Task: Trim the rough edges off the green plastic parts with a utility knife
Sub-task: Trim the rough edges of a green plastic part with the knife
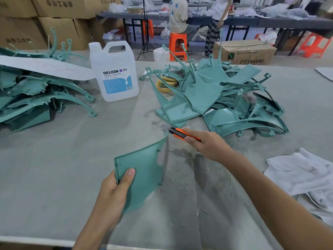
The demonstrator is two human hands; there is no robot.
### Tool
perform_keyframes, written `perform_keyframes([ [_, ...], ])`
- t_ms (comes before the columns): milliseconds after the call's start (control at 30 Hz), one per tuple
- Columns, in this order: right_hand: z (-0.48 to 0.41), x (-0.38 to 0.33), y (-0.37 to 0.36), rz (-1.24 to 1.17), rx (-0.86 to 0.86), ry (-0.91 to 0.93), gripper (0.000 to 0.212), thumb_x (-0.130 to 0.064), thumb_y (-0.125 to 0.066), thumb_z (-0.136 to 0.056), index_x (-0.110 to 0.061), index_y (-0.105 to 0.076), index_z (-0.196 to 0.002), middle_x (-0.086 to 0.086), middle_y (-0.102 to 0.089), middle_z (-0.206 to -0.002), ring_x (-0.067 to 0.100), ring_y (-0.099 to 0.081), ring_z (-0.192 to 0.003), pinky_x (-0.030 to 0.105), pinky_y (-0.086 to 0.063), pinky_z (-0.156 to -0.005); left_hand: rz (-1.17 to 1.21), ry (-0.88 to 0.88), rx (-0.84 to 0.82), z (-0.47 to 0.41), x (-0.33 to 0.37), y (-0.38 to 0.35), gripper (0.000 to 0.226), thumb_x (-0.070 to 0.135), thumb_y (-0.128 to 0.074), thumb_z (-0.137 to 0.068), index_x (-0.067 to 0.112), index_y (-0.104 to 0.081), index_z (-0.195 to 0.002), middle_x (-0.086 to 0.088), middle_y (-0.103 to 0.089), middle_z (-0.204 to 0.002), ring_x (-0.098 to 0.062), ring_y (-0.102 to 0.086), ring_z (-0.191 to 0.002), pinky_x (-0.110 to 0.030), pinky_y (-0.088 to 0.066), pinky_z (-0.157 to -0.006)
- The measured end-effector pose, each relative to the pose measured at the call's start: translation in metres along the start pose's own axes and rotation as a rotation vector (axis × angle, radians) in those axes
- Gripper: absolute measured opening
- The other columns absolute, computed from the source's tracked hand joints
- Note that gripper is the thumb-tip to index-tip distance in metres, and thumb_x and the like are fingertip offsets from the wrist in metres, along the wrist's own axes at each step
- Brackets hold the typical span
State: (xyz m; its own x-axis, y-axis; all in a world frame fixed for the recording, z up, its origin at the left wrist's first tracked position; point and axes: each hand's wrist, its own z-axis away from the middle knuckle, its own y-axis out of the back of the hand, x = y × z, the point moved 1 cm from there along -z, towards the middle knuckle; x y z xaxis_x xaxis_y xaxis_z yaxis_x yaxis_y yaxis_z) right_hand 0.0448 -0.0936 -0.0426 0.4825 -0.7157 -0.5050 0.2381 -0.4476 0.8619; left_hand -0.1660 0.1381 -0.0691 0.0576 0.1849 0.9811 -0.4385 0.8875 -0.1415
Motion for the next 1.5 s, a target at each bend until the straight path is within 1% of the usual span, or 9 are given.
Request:
perform_keyframes([
  [167, -0.03, 0.009, -0.002, 0.101, -0.074, -0.018, 0.042, -0.054, -0.045, -0.103, -0.054, -0.045, -0.145, -0.01, -0.068, -0.092, 0.003, -0.055, -0.068, 0.028, -0.039, -0.057, 0.17, 0.111, 0.043, -0.001, -0.007, 0.005, 0.031, 0.028, -0.061, -0.086, 0.009, -0.073, -0.108, -0.018, -0.075, -0.108, -0.034, -0.074, -0.094, -0.038, -0.063, -0.069],
  [300, -0.047, 0.009, -0.001, 0.228, -0.031, -0.013, 0.042, -0.057, -0.04, -0.103, -0.053, -0.043, -0.146, 0.0, -0.068, -0.123, 0.027, -0.063, -0.102, 0.035, -0.041, -0.073, 0.211, 0.13, 0.047, 0.0, -0.007, 0.007, 0.036, 0.028, -0.06, -0.086, 0.007, -0.068, -0.114, -0.017, -0.075, -0.109, -0.033, -0.074, -0.095, -0.038, -0.063, -0.068],
  [600, -0.033, -0.008, 0.002, 0.195, 0.068, -0.025, 0.039, -0.046, -0.042, -0.106, -0.048, -0.045, -0.144, 0.0, -0.07, -0.116, 0.034, -0.063, -0.102, 0.04, -0.046, -0.076, 0.247, 0.113, 0.09, 0.008, -0.003, 0.002, 0.036, 0.028, -0.06, -0.084, 0.007, -0.068, -0.112, -0.016, -0.076, -0.106, -0.031, -0.075, -0.092, -0.041, -0.063, -0.076],
  [700, -0.009, -0.02, 0.02, 0.053, 0.123, -0.007, 0.04, -0.046, -0.043, -0.105, -0.047, -0.046, -0.145, -0.01, -0.068, -0.092, 0.026, -0.067, -0.089, 0.043, -0.054, -0.083, -0.037, -0.022, 0.097, 0.012, 0.01, 0.002, 0.03, 0.037, -0.063, -0.087, 0.013, -0.072, -0.103, -0.002, -0.079, -0.098, -0.021, -0.075, -0.092, -0.032, -0.059, -0.083],
  [800, 0.027, -0.038, 0.032, -0.042, 0.174, 0.063, 0.043, -0.048, -0.046, -0.103, -0.054, -0.043, -0.145, -0.014, -0.062, -0.074, 0.01, -0.064, -0.069, 0.034, -0.055, -0.068, -0.47, -0.317, 0.08, 0.014, 0.029, 0.004, 0.022, 0.051, -0.057, -0.096, 0.033, -0.068, -0.096, 0.019, -0.073, -0.083, 0.002, -0.067, -0.077, -0.012, -0.048, -0.066],
  [967, 0.098, -0.07, 0.02, -0.175, 0.096, 0.176, 0.039, -0.068, -0.038, -0.093, -0.08, -0.032, -0.129, -0.013, -0.067, -0.073, 0.007, -0.061, -0.055, 0.025, -0.049, -0.053, -0.932, -0.541, 0.017, 0.016, 0.034, -0.004, 0.021, 0.051, -0.042, -0.099, 0.045, -0.054, -0.115, 0.018, -0.06, -0.068, -0.023, -0.059, -0.066, -0.03, -0.035, -0.056],
  [1133, 0.132, -0.077, 0.008, -0.16, 0.05, 0.216, 0.045, -0.07, -0.035, -0.095, -0.071, -0.032, -0.14, -0.022, -0.062, -0.074, 0.009, -0.059, -0.062, 0.029, -0.049, -0.061, -1.063, -0.525, -0.011, 0.022, 0.03, -0.013, 0.033, 0.022, -0.062, -0.098, 0.036, -0.063, -0.128, -0.003, -0.067, -0.073, -0.03, -0.062, -0.072, -0.034, -0.036, -0.061],
  [1367, 0.147, -0.077, 0.016, -0.155, 0.059, 0.262, 0.044, -0.064, -0.038, -0.098, -0.069, -0.033, -0.142, -0.019, -0.062, -0.075, 0.011, -0.057, -0.062, 0.025, -0.044, -0.056, -1.043, -0.46, -0.046, 0.026, 0.032, -0.016, 0.038, 0.024, -0.059, -0.099, 0.04, -0.06, -0.132, 0.0, -0.07, -0.081, -0.03, -0.064, -0.082, -0.038, -0.045, -0.07],
  [1500, 0.147, -0.075, 0.016, -0.093, 0.035, 0.263, 0.045, -0.067, -0.033, -0.098, -0.072, -0.027, -0.142, -0.019, -0.067, -0.082, 0.008, -0.057, -0.064, 0.028, -0.048, -0.059, -1.045, -0.469, -0.053, 0.028, 0.03, -0.013, 0.038, 0.02, -0.061, -0.098, 0.04, -0.063, -0.13, 0.01, -0.057, -0.063, -0.025, -0.058, -0.07, -0.037, -0.043, -0.063],
])
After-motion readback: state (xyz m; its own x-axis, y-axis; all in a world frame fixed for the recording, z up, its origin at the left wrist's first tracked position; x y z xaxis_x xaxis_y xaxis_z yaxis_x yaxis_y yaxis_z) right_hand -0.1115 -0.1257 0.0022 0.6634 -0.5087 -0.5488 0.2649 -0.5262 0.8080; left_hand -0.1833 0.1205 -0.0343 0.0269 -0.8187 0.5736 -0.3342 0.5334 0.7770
